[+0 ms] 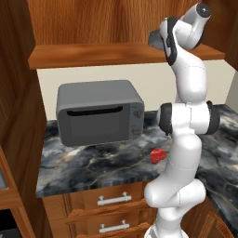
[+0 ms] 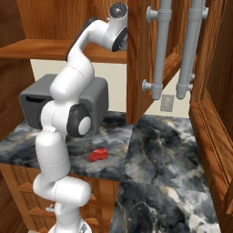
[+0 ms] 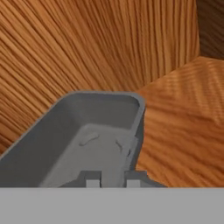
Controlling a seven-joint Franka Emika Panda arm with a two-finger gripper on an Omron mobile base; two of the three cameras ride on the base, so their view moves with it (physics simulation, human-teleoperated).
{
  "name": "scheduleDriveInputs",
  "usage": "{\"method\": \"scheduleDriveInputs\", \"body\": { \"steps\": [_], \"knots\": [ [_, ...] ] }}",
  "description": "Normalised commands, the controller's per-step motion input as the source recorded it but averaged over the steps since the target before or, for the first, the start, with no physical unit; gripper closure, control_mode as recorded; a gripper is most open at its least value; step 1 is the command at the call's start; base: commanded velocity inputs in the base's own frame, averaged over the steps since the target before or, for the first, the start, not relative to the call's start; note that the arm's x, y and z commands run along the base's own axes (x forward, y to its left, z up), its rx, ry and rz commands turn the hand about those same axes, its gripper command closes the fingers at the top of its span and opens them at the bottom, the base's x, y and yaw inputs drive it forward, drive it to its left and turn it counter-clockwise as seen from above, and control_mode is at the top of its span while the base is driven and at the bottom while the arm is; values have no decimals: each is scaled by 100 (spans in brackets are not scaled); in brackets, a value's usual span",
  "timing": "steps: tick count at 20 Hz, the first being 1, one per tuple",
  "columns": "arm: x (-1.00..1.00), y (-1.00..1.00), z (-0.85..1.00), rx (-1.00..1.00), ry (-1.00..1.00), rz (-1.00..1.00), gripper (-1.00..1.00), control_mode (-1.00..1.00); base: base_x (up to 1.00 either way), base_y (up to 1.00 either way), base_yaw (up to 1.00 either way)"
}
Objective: Retrieve the tupperware from the cabinet, then place the raw meat into the tupperware to avoid contamination.
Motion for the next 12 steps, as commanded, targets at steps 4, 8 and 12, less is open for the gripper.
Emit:
{"method": "scheduleDriveInputs", "body": {
  "steps": [4, 8, 12],
  "knots": [
    [0, 1, -10, 0, 2, 1, -100, -100, 0, 0, 0],
    [0, 0, -10, 0, 1, 1, -100, -100, 0, 0, 0],
    [0, 5, -18, -2, 4, 1, 100, -100, 0, 0, 0]
  ]
}}
